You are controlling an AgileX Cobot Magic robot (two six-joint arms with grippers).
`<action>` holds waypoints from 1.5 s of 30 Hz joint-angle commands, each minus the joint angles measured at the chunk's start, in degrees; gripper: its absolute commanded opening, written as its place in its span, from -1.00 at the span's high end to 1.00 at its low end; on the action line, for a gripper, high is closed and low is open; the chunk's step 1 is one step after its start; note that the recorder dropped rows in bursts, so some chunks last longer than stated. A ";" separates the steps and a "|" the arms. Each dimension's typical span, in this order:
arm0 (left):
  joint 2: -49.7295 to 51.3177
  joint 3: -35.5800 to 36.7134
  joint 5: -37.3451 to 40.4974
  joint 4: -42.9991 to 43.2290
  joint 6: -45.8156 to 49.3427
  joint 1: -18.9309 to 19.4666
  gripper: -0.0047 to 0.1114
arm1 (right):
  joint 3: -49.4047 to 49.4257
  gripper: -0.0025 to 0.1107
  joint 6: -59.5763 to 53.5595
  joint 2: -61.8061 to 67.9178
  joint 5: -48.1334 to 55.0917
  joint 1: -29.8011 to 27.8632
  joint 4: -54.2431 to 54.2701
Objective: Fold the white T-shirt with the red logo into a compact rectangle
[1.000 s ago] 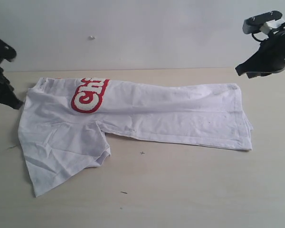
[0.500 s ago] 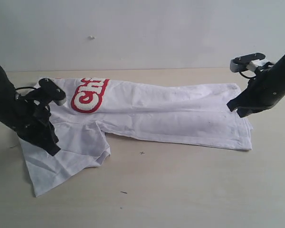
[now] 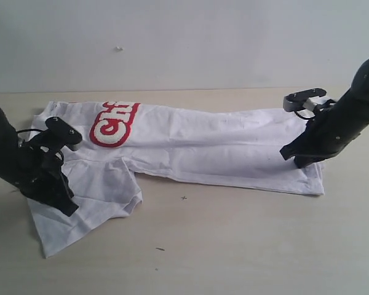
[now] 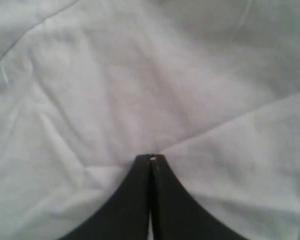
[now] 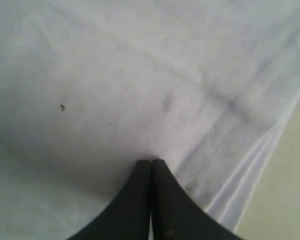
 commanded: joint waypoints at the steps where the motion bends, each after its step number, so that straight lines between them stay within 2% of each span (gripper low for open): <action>1: 2.12 4.69 8.36 1.64 -1.40 -0.31 0.92 | 3.66 0.96 0.50 -0.50 -0.55 1.49 0.01; 9: 1.48 4.97 24.62 4.46 -5.49 -1.95 0.92 | 9.94 0.96 2.02 -4.34 -1.75 5.40 -0.80; 13: 0.57 5.09 34.34 8.30 -8.52 -1.95 0.92 | 12.87 0.96 5.78 -6.15 -1.88 7.52 -4.87; 19: -1.58 7.13 35.93 15.26 -14.41 -1.95 0.92 | 15.29 0.96 8.56 -12.18 0.56 7.75 -7.19; 25: -13.64 5.68 25.15 13.66 -14.88 -1.95 0.92 | 16.69 0.96 9.10 -20.75 1.03 7.75 -8.80; 28: -19.47 5.68 12.61 13.29 -21.01 -0.96 0.92 | 16.46 0.96 4.25 -21.34 -0.81 7.75 -1.24; 29: -20.18 5.99 6.19 12.04 -26.16 -0.11 0.92 | 15.79 0.96 0.74 -20.69 -1.51 7.75 4.50; 31: -18.17 5.99 2.54 9.88 -26.57 0.54 0.92 | 13.22 0.96 -1.07 -18.32 -1.28 7.75 9.32; 36: -9.36 4.40 -3.55 9.76 -28.04 3.51 0.92 | 6.91 0.96 -0.96 -11.06 -1.51 7.75 9.41; 38: -4.47 1.02 -4.06 9.64 -28.71 7.11 0.92 | 4.03 0.96 -0.96 -6.02 -4.12 7.75 9.41; 45: 0.43 -1.53 -9.96 10.57 -27.48 10.43 0.92 | -1.81 0.96 -0.96 2.71 -8.01 7.75 8.30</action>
